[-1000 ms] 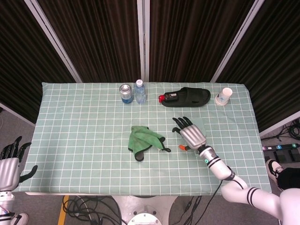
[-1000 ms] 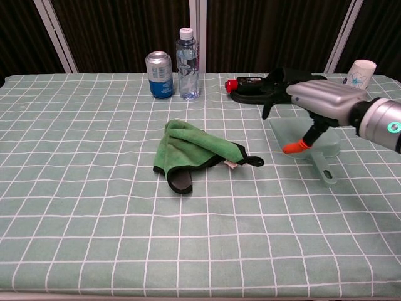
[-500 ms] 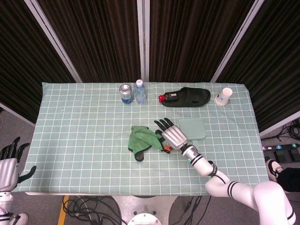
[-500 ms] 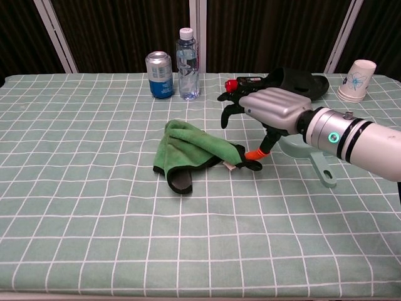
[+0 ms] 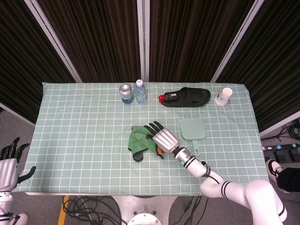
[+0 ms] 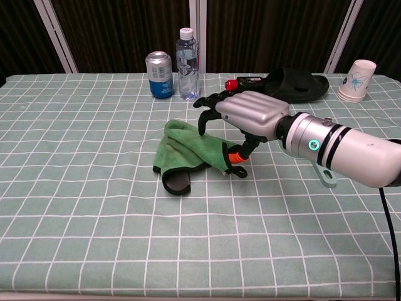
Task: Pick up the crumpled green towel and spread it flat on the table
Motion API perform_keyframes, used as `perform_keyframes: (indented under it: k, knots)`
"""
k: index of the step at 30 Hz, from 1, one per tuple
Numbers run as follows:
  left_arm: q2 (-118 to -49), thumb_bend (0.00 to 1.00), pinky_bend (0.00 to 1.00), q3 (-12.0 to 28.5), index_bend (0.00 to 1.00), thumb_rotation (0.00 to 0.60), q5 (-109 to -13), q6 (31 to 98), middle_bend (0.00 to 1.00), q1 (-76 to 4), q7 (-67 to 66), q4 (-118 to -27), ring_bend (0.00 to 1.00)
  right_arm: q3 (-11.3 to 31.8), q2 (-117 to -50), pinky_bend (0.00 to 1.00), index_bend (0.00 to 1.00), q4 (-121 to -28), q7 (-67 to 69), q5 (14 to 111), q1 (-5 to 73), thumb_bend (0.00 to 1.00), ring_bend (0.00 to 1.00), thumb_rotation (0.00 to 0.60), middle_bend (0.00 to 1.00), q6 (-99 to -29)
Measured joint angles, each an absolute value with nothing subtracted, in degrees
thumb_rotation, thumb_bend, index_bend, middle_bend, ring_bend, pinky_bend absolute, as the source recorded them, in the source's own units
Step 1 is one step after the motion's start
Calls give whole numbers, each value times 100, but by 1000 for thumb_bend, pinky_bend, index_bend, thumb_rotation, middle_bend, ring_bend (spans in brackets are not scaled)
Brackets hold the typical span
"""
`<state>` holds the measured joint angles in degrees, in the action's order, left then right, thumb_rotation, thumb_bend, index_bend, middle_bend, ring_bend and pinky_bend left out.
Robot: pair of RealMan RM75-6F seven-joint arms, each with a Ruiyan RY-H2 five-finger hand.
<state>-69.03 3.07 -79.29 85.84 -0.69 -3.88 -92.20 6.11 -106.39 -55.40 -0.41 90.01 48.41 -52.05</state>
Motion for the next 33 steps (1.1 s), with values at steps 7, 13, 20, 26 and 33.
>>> perform_keyframes:
  k: [7, 13, 20, 26, 33]
  knots:
    - [-6867, 293, 126, 296, 235, 600, -7902, 8550, 127, -40, -223, -9198, 124, 425, -10872, 0, 437, -5183, 280, 9150, 4847, 341, 0, 598, 114, -5375]
    - [-6848, 293, 126, 290, 235, 600, -7925, 8496, 127, -55, -106, -9207, 124, 205, -11074, 0, 552, -4859, 523, 9366, 4847, 388, 22, 600, 159, -5590]
    - [-6777, 291, 126, 318, 235, 600, -8066, 8382, 127, -177, 111, -9201, 124, 253, -11226, 0, 735, -4700, 601, 9444, 4859, 440, 56, 600, 223, -5971]
    - [-6742, 291, 127, 389, 246, 600, -8351, 8246, 127, -445, 304, -9236, 124, 585, -11135, 0, 738, -5061, 421, 9342, 4952, 440, 57, 600, 225, -6145]
    - [-6805, 288, 134, 506, 285, 600, -8525, 7613, 127, -995, 967, -9194, 125, 1211, -10947, 0, 737, -5795, -238, 8961, 5195, 441, 57, 600, 224, -6100]
